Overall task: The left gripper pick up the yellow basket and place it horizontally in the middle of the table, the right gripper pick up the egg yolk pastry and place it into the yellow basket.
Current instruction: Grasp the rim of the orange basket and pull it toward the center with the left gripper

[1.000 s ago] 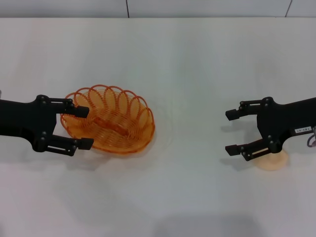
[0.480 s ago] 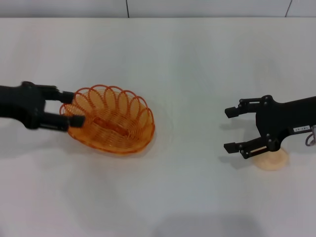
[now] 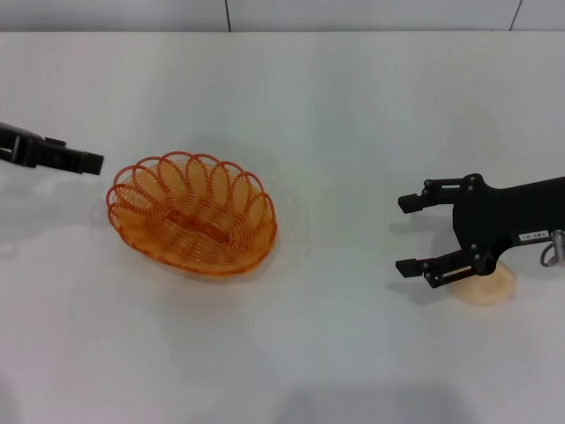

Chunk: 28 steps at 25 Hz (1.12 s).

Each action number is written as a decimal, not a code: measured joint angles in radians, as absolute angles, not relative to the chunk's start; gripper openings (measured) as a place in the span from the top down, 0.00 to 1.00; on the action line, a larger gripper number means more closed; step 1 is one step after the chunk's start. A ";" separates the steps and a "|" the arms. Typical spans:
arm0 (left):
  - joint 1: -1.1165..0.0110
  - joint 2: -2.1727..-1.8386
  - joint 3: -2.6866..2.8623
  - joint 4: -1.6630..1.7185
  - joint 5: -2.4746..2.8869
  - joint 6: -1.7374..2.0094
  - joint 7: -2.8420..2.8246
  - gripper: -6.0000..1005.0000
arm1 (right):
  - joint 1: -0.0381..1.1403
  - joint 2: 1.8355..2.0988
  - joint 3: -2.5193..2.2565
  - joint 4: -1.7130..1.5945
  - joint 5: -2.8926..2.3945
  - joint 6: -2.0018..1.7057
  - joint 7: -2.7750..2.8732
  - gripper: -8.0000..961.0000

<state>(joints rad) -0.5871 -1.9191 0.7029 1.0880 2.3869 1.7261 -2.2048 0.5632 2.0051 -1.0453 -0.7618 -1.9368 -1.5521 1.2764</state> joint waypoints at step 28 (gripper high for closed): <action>-0.740 -2.010 0.802 0.814 2.655 1.383 -2.289 0.31 | 0.575 2.013 -1.063 -0.762 -1.934 -1.552 1.262 0.09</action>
